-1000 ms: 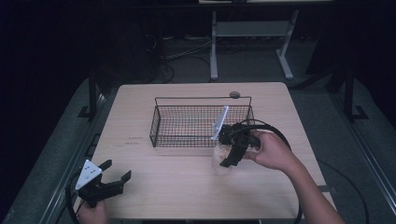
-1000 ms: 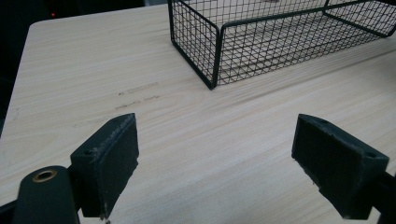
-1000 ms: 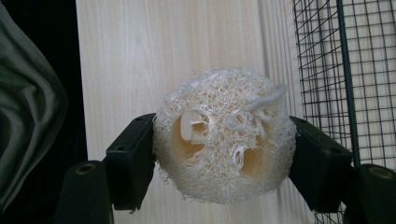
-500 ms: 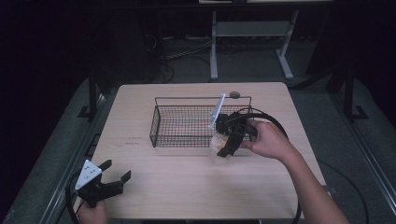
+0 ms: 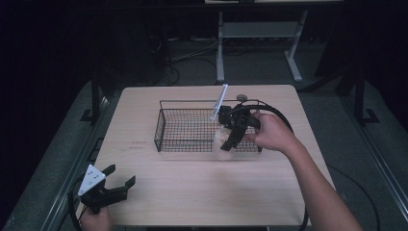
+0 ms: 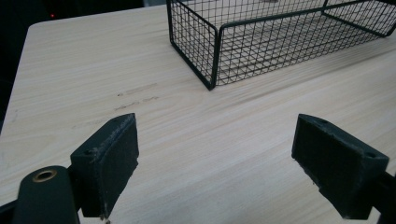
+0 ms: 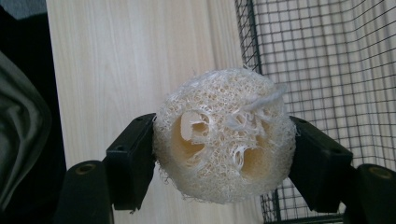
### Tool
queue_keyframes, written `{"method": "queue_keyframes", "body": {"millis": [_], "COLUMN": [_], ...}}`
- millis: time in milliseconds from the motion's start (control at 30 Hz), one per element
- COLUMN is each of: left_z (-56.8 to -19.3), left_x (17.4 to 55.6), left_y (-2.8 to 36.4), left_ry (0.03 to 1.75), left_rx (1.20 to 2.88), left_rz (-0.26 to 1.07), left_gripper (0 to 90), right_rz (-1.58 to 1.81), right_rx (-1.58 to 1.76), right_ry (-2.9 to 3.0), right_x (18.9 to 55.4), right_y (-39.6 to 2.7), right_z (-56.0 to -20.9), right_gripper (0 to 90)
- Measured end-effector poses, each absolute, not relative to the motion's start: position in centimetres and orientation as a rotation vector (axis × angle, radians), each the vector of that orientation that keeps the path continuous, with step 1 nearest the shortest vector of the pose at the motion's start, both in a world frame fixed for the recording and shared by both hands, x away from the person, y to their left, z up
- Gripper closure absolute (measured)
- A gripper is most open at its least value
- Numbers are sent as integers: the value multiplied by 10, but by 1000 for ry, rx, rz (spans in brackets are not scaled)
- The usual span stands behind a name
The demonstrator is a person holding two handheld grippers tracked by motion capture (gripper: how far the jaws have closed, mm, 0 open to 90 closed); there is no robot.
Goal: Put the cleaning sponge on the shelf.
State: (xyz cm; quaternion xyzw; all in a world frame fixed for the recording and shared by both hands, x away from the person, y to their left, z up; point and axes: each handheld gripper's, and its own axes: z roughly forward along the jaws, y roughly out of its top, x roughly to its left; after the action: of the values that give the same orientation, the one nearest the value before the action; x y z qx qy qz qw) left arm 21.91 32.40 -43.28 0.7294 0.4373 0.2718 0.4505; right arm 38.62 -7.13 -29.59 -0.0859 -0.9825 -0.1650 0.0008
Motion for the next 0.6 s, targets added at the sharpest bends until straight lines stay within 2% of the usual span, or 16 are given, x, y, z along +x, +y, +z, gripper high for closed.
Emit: {"method": "queue_keyframes", "body": {"millis": [600], "left_z": [-432], "left_x": [218], "left_y": [324], "left_ry": [1078], "left_rx": [1803], "left_rz": [681], "left_gripper": [139], "right_rz": [-467], "right_rx": [-400], "right_ry": [-3115], "right_x": [426], "right_y": [-73], "right_z": [-284], "right_gripper": [293]}}
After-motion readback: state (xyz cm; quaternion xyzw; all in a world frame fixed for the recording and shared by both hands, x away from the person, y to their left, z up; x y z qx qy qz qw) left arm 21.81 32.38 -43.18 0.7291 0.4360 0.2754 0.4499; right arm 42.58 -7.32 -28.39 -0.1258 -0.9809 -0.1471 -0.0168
